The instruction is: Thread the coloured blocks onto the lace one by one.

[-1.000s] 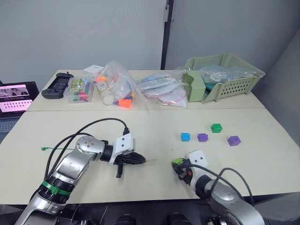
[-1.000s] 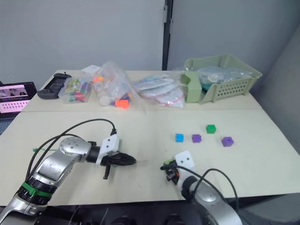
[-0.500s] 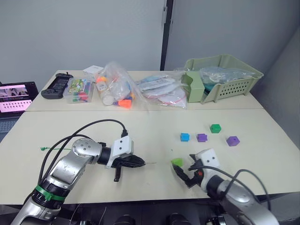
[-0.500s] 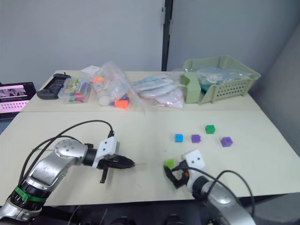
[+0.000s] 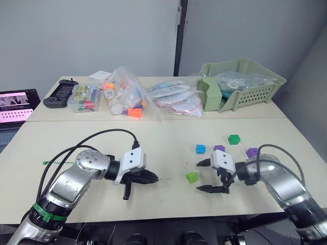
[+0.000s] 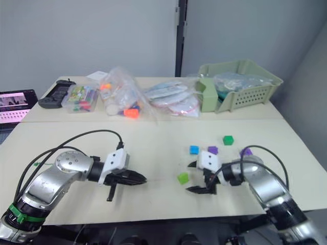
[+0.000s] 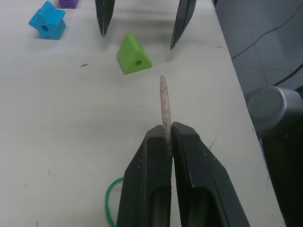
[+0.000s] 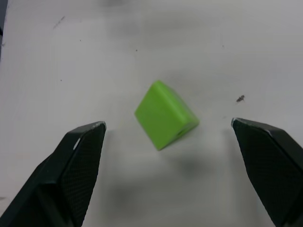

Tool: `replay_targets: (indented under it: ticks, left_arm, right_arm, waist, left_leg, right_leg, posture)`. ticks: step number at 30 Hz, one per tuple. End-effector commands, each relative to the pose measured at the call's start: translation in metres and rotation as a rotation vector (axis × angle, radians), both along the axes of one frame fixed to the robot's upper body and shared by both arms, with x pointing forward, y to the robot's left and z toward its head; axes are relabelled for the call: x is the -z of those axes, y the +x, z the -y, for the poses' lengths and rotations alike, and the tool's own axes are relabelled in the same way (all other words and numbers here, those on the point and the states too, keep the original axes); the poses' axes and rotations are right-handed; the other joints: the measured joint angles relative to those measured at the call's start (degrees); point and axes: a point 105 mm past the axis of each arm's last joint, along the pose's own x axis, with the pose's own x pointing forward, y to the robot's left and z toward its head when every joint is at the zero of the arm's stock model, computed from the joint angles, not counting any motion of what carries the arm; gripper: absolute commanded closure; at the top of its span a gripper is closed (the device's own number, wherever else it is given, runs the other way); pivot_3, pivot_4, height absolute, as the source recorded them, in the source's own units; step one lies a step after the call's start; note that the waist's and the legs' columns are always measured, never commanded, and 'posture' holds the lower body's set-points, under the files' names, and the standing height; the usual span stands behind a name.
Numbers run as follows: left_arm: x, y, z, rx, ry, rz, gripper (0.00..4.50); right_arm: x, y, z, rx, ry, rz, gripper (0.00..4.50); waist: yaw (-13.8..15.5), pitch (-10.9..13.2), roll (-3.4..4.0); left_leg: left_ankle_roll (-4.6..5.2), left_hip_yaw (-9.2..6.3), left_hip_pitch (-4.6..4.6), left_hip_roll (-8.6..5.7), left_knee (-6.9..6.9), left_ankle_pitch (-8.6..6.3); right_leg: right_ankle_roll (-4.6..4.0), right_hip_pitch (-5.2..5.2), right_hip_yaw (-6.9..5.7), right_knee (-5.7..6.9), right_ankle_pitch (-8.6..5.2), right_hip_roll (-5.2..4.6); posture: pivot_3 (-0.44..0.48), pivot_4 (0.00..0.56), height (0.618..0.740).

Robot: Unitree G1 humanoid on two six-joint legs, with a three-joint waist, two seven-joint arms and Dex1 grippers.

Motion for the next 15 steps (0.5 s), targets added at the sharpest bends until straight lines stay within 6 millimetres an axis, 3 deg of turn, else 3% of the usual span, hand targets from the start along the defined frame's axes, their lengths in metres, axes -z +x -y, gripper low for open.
replay_targets:
  ticks: [1,5,6,12,14,15]
  left_arm:
    - [-0.0066,-0.0025,0.0032,0.003,0.001,0.022,4.5]
    - [-0.0079,-0.0052,0.0068,-0.003,-0.002,0.016,4.5]
    - [-0.0079,-0.0054,0.0069,-0.005,-0.001,0.015,4.5]
    - [-0.0077,-0.0046,0.0084,-0.01,0.025,0.029,4.5]
    - [-0.0055,-0.0041,0.0103,-0.014,0.052,0.034,4.5]
    - [-0.004,-0.0018,0.0131,-0.027,0.067,0.045,4.5]
  right_arm:
    - [0.0057,0.0079,0.0023,-0.037,-0.025,0.011,0.01]
    - [0.0093,0.0081,-0.0037,-0.067,0.013,-0.043,0.01]
    - [0.0103,0.0078,-0.0037,-0.071,0.014,-0.046,0.56]
    - [0.0107,0.0053,-0.002,-0.082,0.024,-0.052,2.55]
    - [0.0101,0.0018,-0.0032,-0.083,0.032,-0.054,3.16]
    - [0.0092,-0.0002,-0.0047,-0.08,0.042,-0.054,3.2]
  waist:
    - [0.1,0.0,0.0]
    - [0.0,0.0,0.0]
    - [0.0,0.0,0.0]
    - [0.0,0.0,0.0]
    - [0.2,0.0,0.0]
    - [0.2,0.0,0.0]
  left_leg:
    - [0.0,-0.05,0.0,-0.01,0.0,0.0]
    - [0.0,-0.12,0.04,-0.02,0.01,0.0]
    - [0.0,-0.12,0.07,-0.02,0.01,0.0]
    - [-0.01,-0.15,0.11,-0.01,0.0,0.0]
    - [-0.01,-0.15,0.1,-0.01,0.0,0.0]
    - [-0.01,-0.17,0.1,-0.02,0.01,0.0]
  right_leg:
    - [0.0,0.0,0.0,0.02,0.0,-0.03]
    - [-0.01,0.03,-0.01,0.06,0.02,-0.08]
    - [-0.01,0.04,-0.01,0.08,0.02,-0.09]
    - [-0.03,0.05,-0.03,0.13,0.03,-0.11]
    - [-0.03,0.05,-0.04,0.13,0.03,-0.11]
    - [-0.03,0.06,-0.05,0.13,0.03,-0.12]
  posture:
    - [0.0,0.15,0.74]
    - [0.0,0.15,0.74]
    - [0.0,0.15,0.74]
    - [0.0,0.15,0.74]
    - [0.0,0.15,0.74]
    - [0.0,0.15,0.74]
